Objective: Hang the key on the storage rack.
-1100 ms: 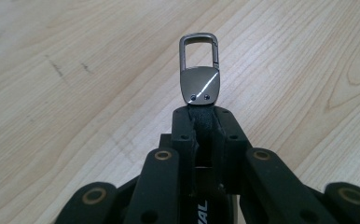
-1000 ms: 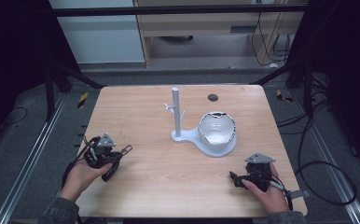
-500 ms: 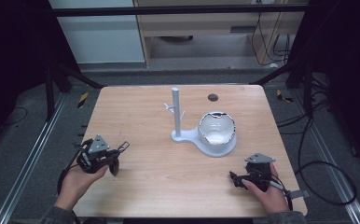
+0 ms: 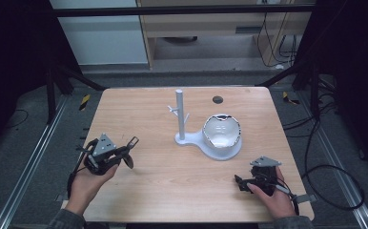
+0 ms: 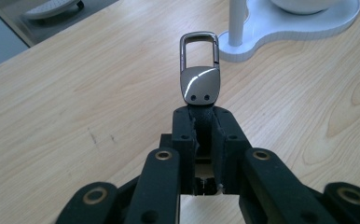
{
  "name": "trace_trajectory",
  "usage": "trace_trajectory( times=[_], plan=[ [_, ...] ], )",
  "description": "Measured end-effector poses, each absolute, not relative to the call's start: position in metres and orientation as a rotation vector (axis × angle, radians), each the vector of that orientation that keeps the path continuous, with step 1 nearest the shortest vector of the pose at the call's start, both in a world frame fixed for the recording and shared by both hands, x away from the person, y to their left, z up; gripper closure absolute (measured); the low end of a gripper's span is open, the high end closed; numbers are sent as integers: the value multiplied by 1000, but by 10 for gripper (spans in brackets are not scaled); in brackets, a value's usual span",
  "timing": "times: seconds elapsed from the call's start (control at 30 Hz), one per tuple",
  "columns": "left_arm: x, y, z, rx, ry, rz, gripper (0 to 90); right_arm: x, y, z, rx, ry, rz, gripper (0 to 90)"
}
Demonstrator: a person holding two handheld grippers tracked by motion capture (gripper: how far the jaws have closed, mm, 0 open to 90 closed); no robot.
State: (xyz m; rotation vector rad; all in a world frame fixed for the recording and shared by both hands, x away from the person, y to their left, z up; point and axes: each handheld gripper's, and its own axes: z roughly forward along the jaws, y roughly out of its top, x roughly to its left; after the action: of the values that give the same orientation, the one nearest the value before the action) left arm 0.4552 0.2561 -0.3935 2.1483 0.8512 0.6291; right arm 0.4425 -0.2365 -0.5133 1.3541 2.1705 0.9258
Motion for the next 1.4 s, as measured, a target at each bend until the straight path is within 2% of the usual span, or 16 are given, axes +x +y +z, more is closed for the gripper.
trace_trajectory(
  times=[0.53,1.4],
  plan=[
    [467,231,-380,2016,829,626,804,443,-236,-513,1356,2169,924,4],
    [482,185,-358,2038,759,614,803,443,-236,-513,1356,2169,924,4]
  ],
)
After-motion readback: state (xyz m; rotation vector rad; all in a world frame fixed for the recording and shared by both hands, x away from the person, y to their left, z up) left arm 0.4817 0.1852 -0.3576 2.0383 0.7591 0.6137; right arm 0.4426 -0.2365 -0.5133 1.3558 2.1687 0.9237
